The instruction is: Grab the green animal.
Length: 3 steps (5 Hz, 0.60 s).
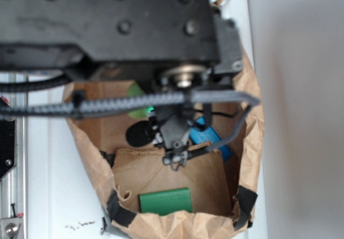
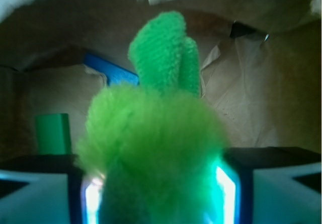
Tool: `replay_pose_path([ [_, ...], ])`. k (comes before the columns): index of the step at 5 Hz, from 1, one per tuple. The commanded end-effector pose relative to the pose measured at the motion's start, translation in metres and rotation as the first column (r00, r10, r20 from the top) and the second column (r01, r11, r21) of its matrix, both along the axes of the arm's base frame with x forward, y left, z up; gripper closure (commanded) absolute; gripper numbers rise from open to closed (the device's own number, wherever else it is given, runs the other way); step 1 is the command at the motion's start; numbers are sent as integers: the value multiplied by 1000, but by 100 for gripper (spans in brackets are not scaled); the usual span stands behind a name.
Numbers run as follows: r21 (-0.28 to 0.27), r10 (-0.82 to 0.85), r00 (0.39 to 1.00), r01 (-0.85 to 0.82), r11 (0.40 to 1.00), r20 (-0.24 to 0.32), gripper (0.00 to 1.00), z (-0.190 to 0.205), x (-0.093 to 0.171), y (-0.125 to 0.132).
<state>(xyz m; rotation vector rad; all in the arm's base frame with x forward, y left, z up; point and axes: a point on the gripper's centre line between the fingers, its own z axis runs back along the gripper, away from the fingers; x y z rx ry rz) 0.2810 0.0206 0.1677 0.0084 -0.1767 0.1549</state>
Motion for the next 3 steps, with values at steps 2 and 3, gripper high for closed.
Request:
replay_pose_path([
  [2, -76, 9, 1000, -7, 997, 24, 100, 50, 12, 32],
  [3, -49, 7, 999, -5, 999, 32, 100, 51, 9, 32],
])
